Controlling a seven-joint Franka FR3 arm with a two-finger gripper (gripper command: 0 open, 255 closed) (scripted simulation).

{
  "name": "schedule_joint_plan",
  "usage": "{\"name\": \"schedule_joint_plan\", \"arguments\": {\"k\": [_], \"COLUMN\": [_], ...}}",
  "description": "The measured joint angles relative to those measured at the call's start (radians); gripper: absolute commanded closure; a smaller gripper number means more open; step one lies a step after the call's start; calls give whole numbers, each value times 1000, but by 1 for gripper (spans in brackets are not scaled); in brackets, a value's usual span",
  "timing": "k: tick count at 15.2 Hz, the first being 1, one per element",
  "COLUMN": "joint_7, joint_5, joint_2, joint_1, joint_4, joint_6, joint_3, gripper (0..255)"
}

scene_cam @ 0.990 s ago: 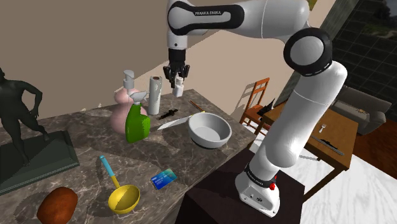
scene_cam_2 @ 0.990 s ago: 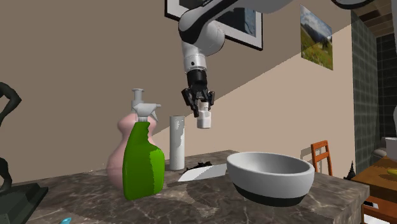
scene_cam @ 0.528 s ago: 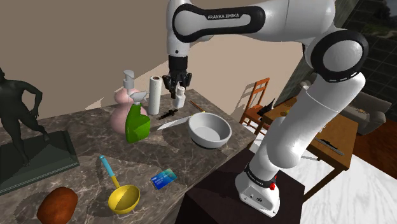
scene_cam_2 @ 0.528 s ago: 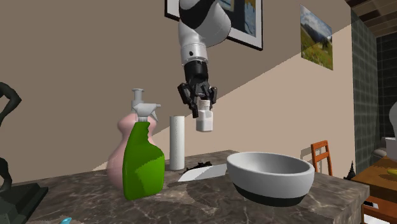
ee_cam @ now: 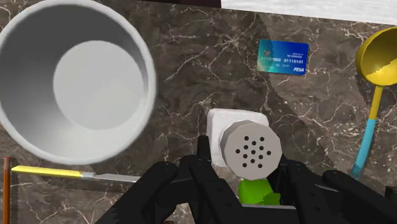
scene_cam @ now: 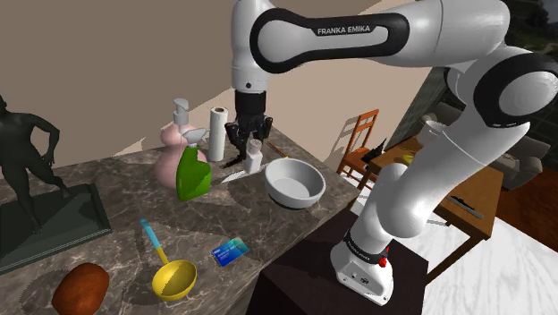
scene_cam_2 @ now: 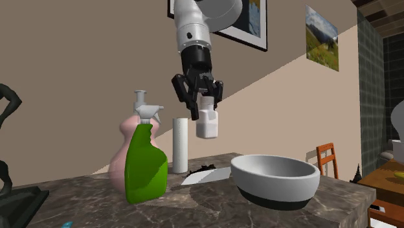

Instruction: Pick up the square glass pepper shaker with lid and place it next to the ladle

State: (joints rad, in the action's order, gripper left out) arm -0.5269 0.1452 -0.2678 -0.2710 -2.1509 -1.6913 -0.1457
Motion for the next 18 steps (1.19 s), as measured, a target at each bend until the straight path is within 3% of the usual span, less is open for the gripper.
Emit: {"name": "schedule_joint_plan", "arguments": {"k": [5, 18], "joint_7": [-87, -75], "joint_5": [44, 54], "joint_2": [-47, -9], "joint_1": [-45, -51], "joint_4": [-58, -198], "joint_6": [-24, -201], "joint_3": [-61, -77], "gripper": [255, 255]}}
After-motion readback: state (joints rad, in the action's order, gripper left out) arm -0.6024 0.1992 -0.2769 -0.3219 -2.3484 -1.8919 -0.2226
